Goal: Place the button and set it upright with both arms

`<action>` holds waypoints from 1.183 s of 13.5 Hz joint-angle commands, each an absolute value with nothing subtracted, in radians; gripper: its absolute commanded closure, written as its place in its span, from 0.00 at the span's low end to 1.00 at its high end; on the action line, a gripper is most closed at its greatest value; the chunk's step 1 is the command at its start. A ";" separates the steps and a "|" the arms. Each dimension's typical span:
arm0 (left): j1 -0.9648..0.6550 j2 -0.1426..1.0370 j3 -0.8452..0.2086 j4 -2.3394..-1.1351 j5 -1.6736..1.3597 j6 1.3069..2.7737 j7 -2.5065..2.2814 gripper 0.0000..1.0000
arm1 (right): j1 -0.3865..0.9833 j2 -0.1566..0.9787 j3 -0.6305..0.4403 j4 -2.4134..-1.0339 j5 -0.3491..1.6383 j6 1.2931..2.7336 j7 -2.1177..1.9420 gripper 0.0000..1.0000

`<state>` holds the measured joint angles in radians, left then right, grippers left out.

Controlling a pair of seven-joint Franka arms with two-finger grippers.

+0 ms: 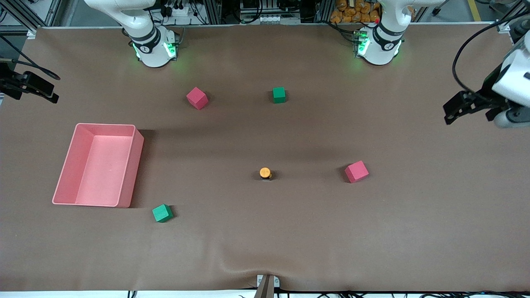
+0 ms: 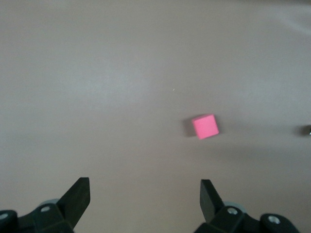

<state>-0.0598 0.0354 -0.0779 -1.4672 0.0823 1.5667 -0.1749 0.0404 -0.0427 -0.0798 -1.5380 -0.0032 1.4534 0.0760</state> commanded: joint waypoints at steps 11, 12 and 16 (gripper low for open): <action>-0.028 -0.060 -0.065 -1.557 0.023 1.506 -0.051 0.00 | 0.023 -0.043 -0.071 -1.526 -0.002 1.443 0.072 0.00; -0.028 -0.058 -0.060 -1.555 0.014 1.506 -0.048 0.00 | 0.023 -0.043 -0.069 -1.526 -0.002 1.443 0.072 0.00; -0.029 -0.057 -0.058 -1.551 -0.009 1.506 -0.041 0.00 | 0.025 -0.043 -0.069 -1.526 -0.002 1.443 0.074 0.00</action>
